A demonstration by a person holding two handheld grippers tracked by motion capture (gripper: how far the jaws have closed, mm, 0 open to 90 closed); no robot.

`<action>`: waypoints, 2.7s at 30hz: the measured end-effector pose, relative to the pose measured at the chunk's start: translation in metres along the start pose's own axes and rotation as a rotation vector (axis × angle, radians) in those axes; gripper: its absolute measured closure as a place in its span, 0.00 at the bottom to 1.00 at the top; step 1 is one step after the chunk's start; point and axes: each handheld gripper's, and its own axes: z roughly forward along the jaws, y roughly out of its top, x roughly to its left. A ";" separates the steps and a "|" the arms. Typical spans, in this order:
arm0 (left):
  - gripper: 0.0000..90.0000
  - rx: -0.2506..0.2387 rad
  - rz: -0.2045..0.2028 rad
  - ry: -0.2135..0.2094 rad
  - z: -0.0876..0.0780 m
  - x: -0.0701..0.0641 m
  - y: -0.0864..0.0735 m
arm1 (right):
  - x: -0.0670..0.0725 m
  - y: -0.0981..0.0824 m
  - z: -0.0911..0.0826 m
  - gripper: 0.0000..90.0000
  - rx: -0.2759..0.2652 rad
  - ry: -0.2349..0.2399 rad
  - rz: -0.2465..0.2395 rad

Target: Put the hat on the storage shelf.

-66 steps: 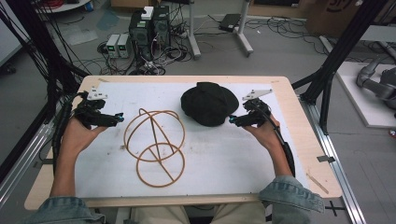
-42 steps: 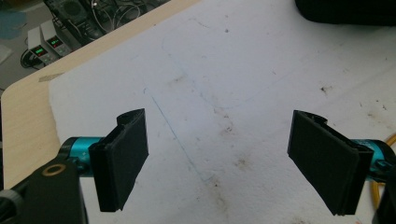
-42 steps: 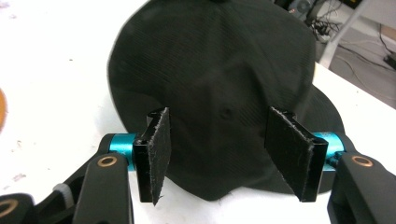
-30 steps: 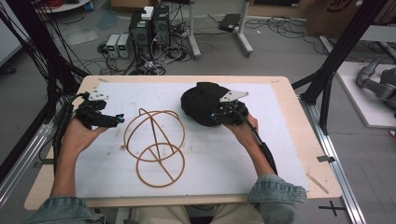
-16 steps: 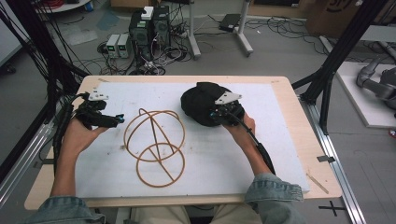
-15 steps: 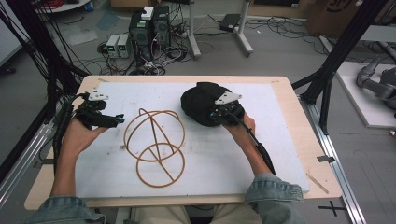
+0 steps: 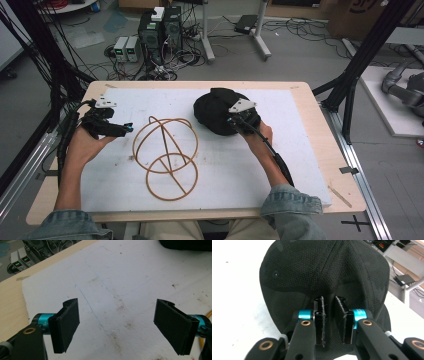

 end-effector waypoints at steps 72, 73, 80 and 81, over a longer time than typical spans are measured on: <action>0.23 -0.008 -0.016 -0.011 0.001 0.003 0.000 | -0.044 0.061 -0.053 1.00 -0.272 -0.194 0.214; 0.23 -0.010 -0.017 -0.012 0.001 0.003 0.000 | -0.044 0.063 -0.055 1.00 -0.282 -0.192 0.225; 0.23 -0.011 -0.016 -0.014 0.001 0.002 0.001 | -0.043 0.070 -0.062 1.00 -0.313 -0.187 0.249; 0.23 -0.012 -0.018 -0.014 0.001 0.002 0.001 | -0.043 0.072 -0.063 1.00 -0.322 -0.188 0.250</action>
